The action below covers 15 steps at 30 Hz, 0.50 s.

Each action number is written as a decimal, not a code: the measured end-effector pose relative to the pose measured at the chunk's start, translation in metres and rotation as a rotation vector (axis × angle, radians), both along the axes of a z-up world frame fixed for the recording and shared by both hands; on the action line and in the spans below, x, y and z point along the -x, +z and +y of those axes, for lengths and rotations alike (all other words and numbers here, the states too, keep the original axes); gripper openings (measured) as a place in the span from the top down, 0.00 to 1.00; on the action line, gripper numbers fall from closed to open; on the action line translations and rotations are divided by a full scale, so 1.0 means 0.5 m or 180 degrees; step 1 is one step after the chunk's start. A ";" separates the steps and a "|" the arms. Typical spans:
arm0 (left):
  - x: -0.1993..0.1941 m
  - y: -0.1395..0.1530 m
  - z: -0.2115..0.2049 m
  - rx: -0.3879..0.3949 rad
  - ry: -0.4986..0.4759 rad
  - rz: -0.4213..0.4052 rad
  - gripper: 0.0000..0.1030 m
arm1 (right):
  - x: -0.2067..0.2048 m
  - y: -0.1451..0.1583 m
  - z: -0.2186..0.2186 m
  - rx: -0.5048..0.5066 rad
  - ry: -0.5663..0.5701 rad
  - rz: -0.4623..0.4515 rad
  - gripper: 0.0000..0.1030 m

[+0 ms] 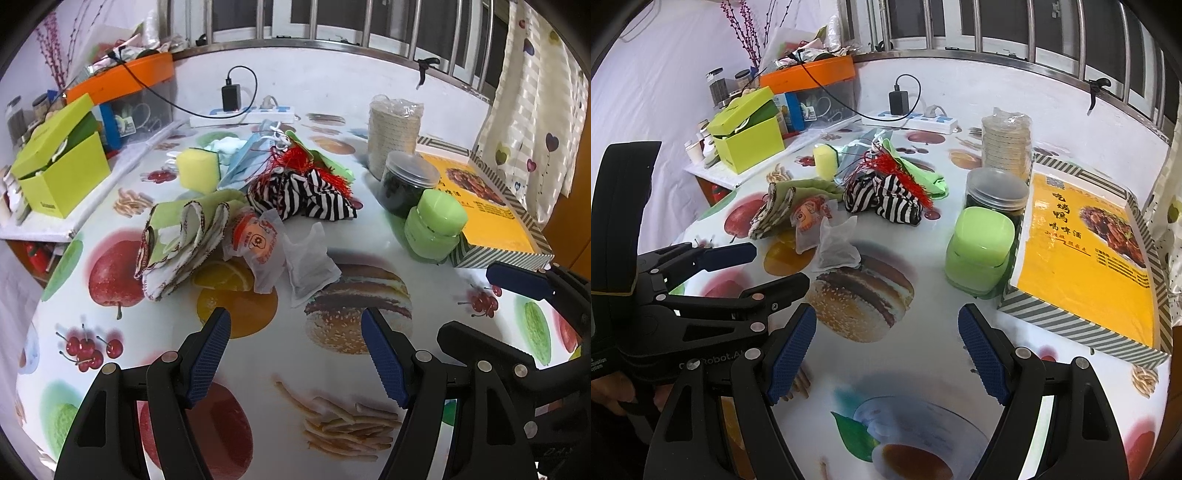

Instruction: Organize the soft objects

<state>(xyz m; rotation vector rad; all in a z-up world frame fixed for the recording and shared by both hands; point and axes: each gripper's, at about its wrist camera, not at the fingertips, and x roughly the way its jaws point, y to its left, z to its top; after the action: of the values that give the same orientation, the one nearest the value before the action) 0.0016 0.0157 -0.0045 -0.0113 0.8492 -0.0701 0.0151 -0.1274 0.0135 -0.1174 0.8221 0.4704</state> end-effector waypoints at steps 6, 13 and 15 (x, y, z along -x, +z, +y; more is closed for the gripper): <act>-0.001 -0.001 0.004 0.0011 0.0003 -0.0002 0.29 | -0.002 -0.002 0.006 0.0013 0.0011 0.0004 0.22; -0.003 -0.001 0.018 0.0025 0.0031 0.0000 0.29 | -0.006 -0.002 0.017 0.0025 0.0040 0.0001 0.22; -0.003 -0.001 0.021 0.0025 0.0042 -0.0002 0.29 | -0.008 -0.002 0.020 0.0030 0.0050 0.0001 0.22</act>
<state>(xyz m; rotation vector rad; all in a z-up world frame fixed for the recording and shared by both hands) 0.0032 0.0264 -0.0050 -0.0244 0.8481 -0.0611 0.0192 -0.1173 0.0125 -0.1328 0.8242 0.4814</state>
